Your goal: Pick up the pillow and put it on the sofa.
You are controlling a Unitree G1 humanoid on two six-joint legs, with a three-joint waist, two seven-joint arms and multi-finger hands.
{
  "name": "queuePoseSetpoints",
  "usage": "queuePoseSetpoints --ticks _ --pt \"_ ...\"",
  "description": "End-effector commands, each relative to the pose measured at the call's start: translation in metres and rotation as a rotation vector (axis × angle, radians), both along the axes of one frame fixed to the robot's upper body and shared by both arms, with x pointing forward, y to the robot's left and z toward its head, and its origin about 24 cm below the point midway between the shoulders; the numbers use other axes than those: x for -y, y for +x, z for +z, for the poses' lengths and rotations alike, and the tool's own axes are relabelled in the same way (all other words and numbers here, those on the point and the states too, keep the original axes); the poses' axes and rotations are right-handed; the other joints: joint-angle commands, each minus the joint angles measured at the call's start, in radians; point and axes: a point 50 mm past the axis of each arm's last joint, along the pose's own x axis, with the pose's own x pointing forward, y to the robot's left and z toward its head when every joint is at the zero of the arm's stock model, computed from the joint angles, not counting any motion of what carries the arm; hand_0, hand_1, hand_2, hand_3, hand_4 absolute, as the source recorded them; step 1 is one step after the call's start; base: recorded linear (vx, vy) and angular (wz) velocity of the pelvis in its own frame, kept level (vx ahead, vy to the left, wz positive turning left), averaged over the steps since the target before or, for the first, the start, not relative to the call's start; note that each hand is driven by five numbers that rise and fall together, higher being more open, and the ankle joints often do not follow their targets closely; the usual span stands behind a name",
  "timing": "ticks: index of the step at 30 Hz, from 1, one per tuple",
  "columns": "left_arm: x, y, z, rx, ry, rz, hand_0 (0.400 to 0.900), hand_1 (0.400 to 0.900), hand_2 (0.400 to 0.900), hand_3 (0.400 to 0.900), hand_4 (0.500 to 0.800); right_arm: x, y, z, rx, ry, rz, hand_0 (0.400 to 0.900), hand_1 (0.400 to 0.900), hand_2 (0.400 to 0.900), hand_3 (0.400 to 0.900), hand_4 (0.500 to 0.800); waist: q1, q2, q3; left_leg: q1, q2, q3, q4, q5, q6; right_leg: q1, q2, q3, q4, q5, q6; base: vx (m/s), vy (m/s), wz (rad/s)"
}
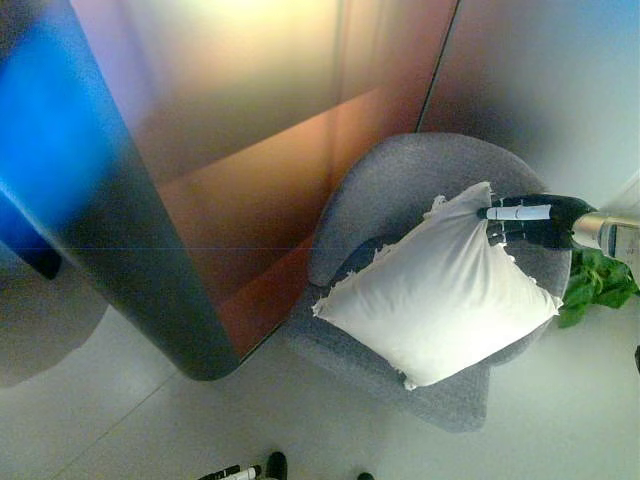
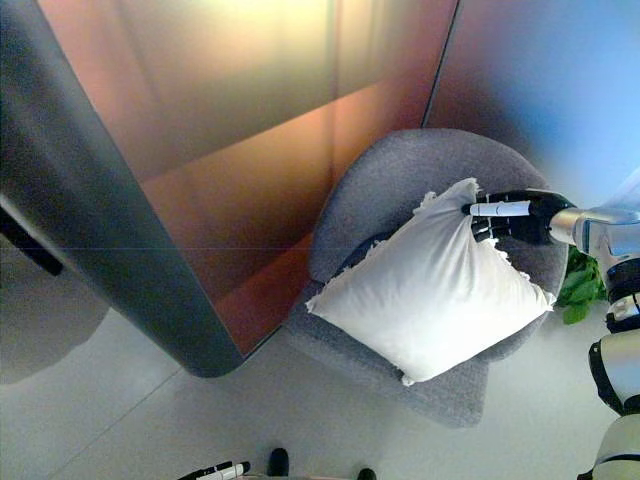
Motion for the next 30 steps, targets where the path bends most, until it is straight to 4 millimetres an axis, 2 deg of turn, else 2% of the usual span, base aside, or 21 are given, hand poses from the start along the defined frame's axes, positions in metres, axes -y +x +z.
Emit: queuePoseSetpoints --ticks 1,2,3,9,12,22,27,30 --pt "-0.016 -0.045 -0.001 -0.187 0.067 -0.037 0.9 0.9 0.9 0.9 0.8 -0.008 0.01 0.119 0.4 0.054 -0.059 0.4 0.4 0.4 0.4 0.5 0.048 -0.061 -0.069 0.088 -0.025 0.047 0.004 -0.156 -0.05 0.0 0.042 -0.008 0.007 -0.033 0.014 0.03 -0.011 0.15" --pt "-0.014 -0.045 -0.002 -0.188 0.065 -0.038 0.9 0.9 0.9 0.9 0.8 -0.003 0.01 0.115 0.374 0.043 -0.128 0.4 0.4 0.4 0.4 0.5 0.051 -0.061 -0.068 0.084 -0.025 0.045 0.003 -0.153 -0.049 -0.003 0.043 -0.008 0.006 -0.032 0.014 0.0 -0.015 0.12" --pt "-0.013 -0.045 -0.002 -0.187 0.063 -0.042 0.9 0.9 0.9 0.9 0.8 0.0 0.009 0.109 0.328 0.053 -0.162 0.9 0.9 0.9 0.9 0.8 0.056 -0.061 -0.065 0.079 -0.024 0.043 0.003 -0.15 -0.05 -0.006 0.044 -0.009 0.005 -0.031 0.013 -0.01 -0.019 0.11" --pt "-0.012 -0.043 -0.002 -0.182 0.072 -0.052 0.9 0.9 0.9 0.9 0.8 0.017 0.002 0.089 0.202 0.048 -0.247 0.9 0.9 0.9 0.9 0.8 0.072 -0.065 -0.048 0.067 -0.022 0.034 -0.002 -0.146 -0.049 -0.011 0.051 -0.013 0.0 -0.029 0.009 -0.02 -0.029 0.04" --pt "-0.016 -0.043 -0.001 -0.178 0.084 -0.055 0.9 0.9 0.9 0.9 0.8 0.029 -0.006 0.088 0.193 0.048 -0.304 0.9 0.9 0.9 0.9 0.8 0.072 -0.066 -0.048 0.071 -0.021 0.035 -0.004 -0.147 -0.05 -0.009 0.051 -0.015 0.0 -0.03 0.01 0.0 -0.015 -0.02" --pt "-0.018 -0.032 0.0 -0.135 0.093 -0.054 0.9 0.9 0.9 0.9 0.8 0.068 -0.04 0.076 0.141 0.065 -0.428 0.9 0.9 0.9 0.9 0.8 0.052 -0.052 -0.058 0.083 -0.024 0.045 -0.003 -0.156 -0.049 -0.004 0.045 -0.009 0.0 -0.036 0.011 -0.01 0.004 -0.07" --pt "-0.021 -0.03 0.001 -0.122 0.087 -0.049 0.9 0.9 0.9 0.9 0.8 0.077 -0.048 0.069 0.15 0.076 -0.436 0.9 0.9 0.9 0.9 0.8 0.04 -0.045 -0.06 0.085 -0.023 0.052 -0.004 -0.158 -0.05 -0.006 0.045 -0.003 0.0 -0.037 0.012 -0.05 0.013 -0.03" --pt "-0.02 -0.027 0.001 -0.107 0.084 -0.041 0.9 0.9 0.9 0.9 0.8 0.084 -0.055 0.052 0.164 0.097 -0.43 0.9 0.9 0.9 0.9 0.8 0.024 -0.036 -0.064 0.09 -0.021 0.059 -0.004 -0.161 -0.049 -0.005 0.042 0.002 0.0 -0.038 0.015 -0.06 0.029 -0.04"
